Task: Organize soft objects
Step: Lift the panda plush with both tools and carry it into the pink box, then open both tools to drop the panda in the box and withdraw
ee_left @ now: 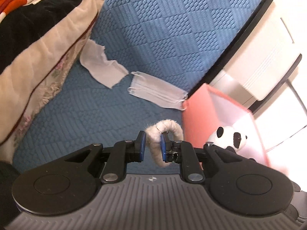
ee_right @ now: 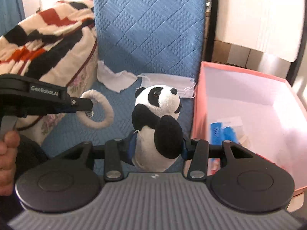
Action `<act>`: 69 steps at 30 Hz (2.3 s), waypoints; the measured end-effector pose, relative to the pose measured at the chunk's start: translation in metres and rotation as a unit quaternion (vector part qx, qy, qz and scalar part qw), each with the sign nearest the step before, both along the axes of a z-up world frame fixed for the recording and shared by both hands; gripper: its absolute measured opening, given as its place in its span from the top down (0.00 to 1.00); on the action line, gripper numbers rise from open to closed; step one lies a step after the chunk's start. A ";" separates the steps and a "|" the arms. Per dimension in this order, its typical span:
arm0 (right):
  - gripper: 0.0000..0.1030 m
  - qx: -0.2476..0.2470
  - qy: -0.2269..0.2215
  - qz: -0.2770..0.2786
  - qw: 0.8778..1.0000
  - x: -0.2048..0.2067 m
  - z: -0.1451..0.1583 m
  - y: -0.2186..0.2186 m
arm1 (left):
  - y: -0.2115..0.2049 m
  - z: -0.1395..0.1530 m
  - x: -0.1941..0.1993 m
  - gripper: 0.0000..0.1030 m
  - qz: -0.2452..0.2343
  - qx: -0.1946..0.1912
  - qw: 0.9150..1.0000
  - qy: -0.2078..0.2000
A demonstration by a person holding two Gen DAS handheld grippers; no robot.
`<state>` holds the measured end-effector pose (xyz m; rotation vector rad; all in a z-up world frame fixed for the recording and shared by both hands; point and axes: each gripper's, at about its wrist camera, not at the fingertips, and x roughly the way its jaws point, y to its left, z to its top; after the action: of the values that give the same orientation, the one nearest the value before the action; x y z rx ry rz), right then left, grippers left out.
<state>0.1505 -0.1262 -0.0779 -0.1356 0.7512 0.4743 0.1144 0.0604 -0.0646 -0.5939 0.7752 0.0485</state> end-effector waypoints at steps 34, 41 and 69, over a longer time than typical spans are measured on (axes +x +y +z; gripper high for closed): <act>0.54 0.028 -0.008 -0.093 0.995 0.048 0.084 -0.170 | -0.196 0.085 0.074 0.81 -0.111 0.016 0.993 -0.044; 0.53 0.010 0.042 -0.120 0.992 0.057 0.038 -0.203 | -0.238 0.044 0.091 0.81 -0.127 0.021 0.992 -0.011; 0.27 0.022 0.080 -0.144 0.986 0.077 0.000 -0.230 | -0.263 0.013 0.102 0.42 -0.139 0.073 0.987 -0.012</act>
<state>0.2276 -0.3562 -0.0780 0.0532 0.9021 0.2274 0.2161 -0.2028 -0.0519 -0.3420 0.8177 -0.1576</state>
